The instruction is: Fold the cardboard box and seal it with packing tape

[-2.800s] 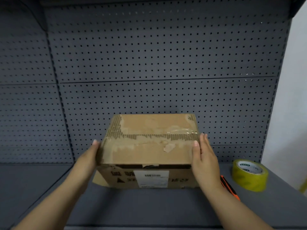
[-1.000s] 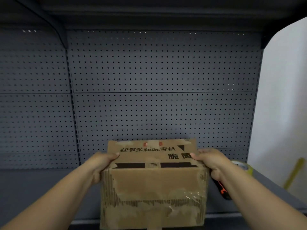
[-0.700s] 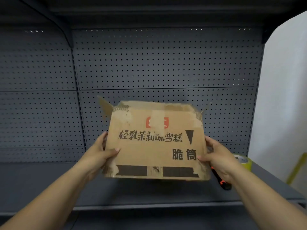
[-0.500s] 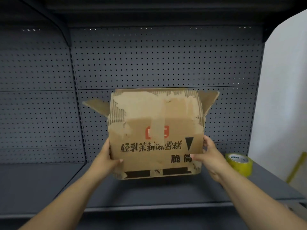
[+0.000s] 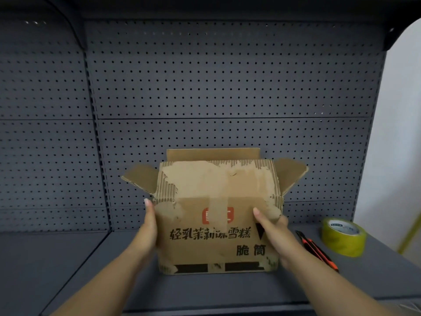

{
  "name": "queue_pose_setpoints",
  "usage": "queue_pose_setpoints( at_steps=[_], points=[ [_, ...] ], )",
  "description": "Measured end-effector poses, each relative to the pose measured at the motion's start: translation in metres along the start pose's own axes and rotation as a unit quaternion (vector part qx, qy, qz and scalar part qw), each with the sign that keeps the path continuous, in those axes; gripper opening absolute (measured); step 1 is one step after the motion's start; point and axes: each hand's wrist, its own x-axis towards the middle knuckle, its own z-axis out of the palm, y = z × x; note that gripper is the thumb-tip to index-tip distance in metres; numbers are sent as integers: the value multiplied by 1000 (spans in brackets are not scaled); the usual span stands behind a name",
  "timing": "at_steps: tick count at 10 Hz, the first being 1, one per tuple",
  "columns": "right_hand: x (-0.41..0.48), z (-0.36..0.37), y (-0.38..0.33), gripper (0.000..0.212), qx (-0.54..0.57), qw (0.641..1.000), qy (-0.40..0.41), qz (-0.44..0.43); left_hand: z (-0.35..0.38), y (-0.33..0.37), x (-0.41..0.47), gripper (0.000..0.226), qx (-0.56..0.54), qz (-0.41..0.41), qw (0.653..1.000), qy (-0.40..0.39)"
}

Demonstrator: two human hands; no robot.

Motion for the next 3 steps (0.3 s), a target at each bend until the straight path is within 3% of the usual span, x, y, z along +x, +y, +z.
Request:
queue_pose_setpoints(
  at_steps=[1, 2, 3],
  points=[
    [8, 4, -1, 94, 6, 1000, 8, 10, 1, -4, 6, 96, 1, 3, 1000, 9],
    [9, 0, -7, 106, -17, 1000, -1, 18, -1, -4, 6, 102, -6, -2, 1000, -8],
    [4, -12, -21, 117, -87, 996, -20, 11, -3, 6, 0, 88, 38, -27, 999, -19]
  ],
)
